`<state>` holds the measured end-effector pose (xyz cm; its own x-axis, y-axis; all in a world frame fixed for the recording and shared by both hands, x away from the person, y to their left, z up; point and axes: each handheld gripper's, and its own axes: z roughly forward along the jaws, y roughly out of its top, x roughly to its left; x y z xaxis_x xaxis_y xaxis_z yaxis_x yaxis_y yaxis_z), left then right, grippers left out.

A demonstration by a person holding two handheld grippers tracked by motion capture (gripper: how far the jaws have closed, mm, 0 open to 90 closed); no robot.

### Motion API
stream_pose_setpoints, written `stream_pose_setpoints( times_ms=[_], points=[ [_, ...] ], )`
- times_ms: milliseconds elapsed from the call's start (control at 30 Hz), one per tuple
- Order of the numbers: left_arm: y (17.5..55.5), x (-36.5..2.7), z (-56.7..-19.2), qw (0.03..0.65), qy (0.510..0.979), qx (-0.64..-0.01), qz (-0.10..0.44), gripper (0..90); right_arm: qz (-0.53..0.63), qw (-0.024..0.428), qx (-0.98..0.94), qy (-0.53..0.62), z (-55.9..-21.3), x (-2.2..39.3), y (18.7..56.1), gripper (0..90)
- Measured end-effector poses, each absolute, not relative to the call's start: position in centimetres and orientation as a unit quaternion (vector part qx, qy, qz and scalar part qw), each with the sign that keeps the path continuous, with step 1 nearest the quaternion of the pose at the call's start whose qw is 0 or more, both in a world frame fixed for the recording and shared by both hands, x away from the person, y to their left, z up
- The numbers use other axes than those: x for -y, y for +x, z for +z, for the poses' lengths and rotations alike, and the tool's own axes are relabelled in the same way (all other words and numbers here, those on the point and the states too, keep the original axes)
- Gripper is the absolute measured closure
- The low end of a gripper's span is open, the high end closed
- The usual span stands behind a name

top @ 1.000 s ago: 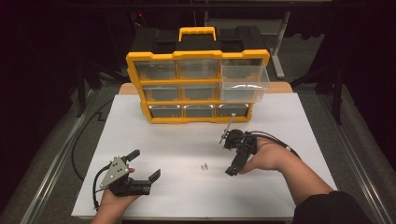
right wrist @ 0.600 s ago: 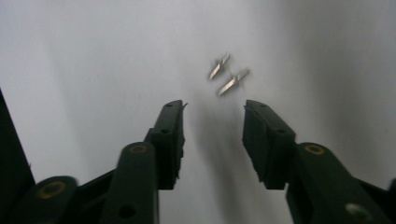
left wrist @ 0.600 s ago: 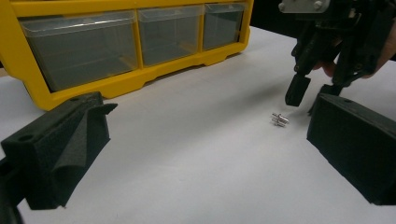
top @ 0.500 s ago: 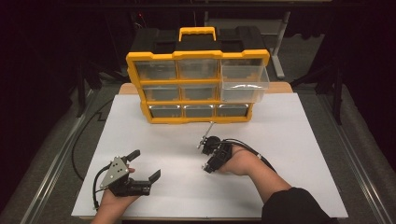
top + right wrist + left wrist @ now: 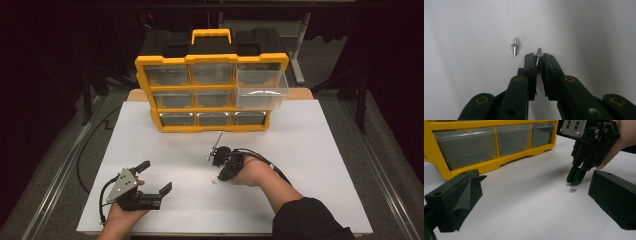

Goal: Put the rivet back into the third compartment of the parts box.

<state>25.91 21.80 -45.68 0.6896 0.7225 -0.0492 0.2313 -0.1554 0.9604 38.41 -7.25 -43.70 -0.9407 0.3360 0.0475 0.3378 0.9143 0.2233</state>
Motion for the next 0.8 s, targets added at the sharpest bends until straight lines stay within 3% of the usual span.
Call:
stream_pose_setpoints(
  times_ms=[467, 800],
  points=[
    [26.0, -21.7, -45.7, 0.559, 0.729, -0.329, 0.219, 0.4, -0.116, 0.016, 0.980, -0.164, -42.1, 9.6, 37.7, 87.7],
    [26.0, -21.7, -45.7, 0.560, 0.728, -0.329, 0.219, 0.4, -0.103, 0.031, 0.978, -0.178, -40.9, 14.7, 37.0, 87.7]
  ],
)
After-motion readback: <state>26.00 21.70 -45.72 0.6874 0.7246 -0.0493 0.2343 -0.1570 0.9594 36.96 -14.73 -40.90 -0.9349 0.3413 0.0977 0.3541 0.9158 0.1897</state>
